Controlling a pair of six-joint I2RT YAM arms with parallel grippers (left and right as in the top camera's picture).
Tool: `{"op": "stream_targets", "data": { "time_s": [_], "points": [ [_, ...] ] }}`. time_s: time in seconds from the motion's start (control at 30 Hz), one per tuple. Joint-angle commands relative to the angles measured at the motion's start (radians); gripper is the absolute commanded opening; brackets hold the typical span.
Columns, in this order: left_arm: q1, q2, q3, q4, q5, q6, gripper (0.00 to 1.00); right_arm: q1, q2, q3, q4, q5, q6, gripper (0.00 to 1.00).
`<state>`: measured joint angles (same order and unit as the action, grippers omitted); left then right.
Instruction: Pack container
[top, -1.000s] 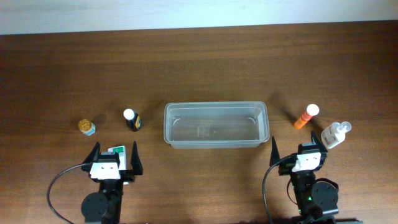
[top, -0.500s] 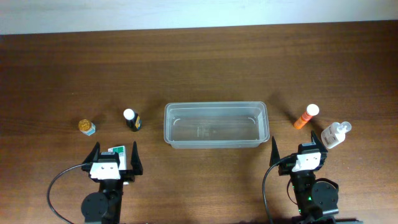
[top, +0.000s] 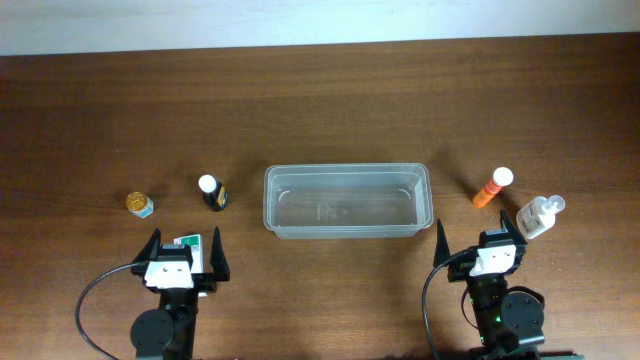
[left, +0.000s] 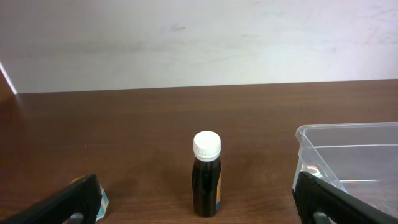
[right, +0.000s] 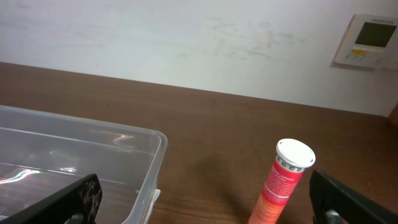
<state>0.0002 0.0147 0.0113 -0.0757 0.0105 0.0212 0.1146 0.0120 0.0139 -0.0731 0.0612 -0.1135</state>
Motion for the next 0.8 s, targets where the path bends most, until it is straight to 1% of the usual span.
{"op": "stream_targets", "data": {
  "time_s": [0.0,0.2,0.27,0.5,0.57,0.77],
  "points": [
    [-0.005,-0.009,-0.001,-0.008,-0.007,-0.006,0.99,-0.006,-0.008,-0.008,-0.002,-0.005,-0.006,0.98],
    [-0.005,-0.009,-0.001,-0.008,-0.007,-0.006,0.99,-0.004,-0.006,-0.008,-0.002,-0.003,-0.006,0.98],
    [-0.004,-0.009,-0.001,0.01,-0.032,-0.006,0.99,-0.004,0.0,-0.008,-0.002,-0.001,-0.006,0.98],
    [-0.004,-0.009,-0.001,0.014,-0.032,-0.007,0.99,-0.004,0.055,-0.008,-0.003,-0.007,-0.006,0.98],
    [-0.004,-0.009,-0.001,0.012,-0.013,-0.007,0.99,-0.004,0.072,-0.008,-0.001,-0.007,-0.005,0.98],
    [-0.004,-0.008,0.025,0.009,-0.003,-0.011,0.99,-0.004,0.086,0.025,-0.006,0.0,0.087,0.98]
  ]
}}
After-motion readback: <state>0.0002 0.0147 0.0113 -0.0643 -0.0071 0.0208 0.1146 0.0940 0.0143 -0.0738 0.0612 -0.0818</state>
